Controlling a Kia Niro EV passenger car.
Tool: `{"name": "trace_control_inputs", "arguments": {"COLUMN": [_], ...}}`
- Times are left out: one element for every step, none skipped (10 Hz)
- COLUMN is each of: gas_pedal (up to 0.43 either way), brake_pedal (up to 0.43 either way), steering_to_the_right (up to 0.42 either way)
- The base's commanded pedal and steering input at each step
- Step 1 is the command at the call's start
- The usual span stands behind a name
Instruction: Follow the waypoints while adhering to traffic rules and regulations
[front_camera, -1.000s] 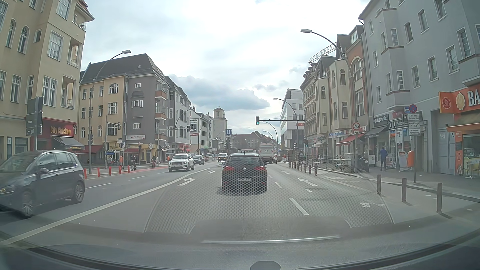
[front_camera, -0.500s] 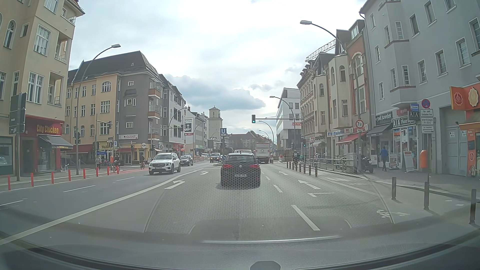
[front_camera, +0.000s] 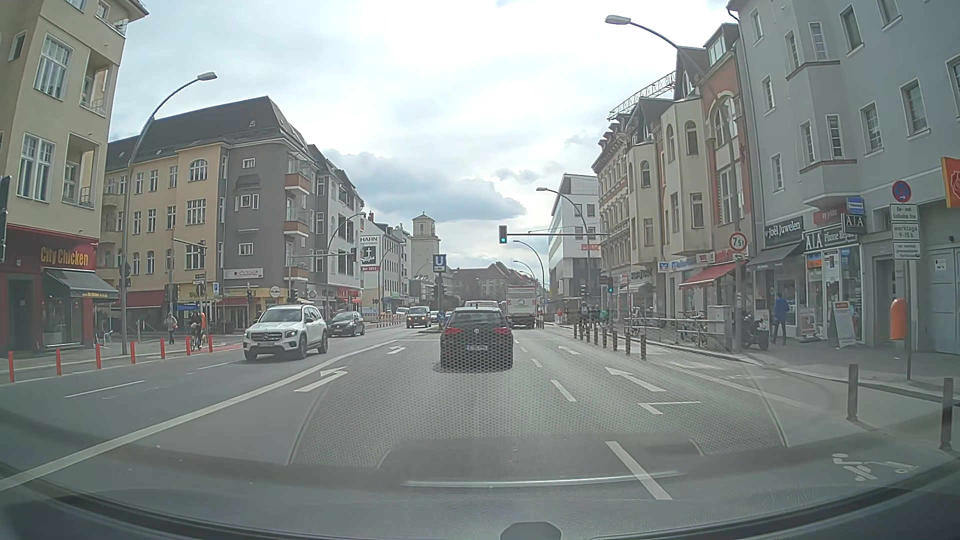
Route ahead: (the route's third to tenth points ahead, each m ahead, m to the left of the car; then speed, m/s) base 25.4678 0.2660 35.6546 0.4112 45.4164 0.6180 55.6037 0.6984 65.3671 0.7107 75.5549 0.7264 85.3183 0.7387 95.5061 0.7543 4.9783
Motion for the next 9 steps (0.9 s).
{"name": "trace_control_inputs", "arguments": {"gas_pedal": [0.299, 0.287, 0.28, 0.26, 0.248, 0.228, 0.228, 0.22, 0.22], "brake_pedal": [0.0, 0.0, 0.0, 0.0, 0.0, 0.0, 0.0, 0.0, 0.0], "steering_to_the_right": [0.008, 0.006, 0.006, 0.005, 0.005, 0.004, 0.004, 0.004, 0.003]}}
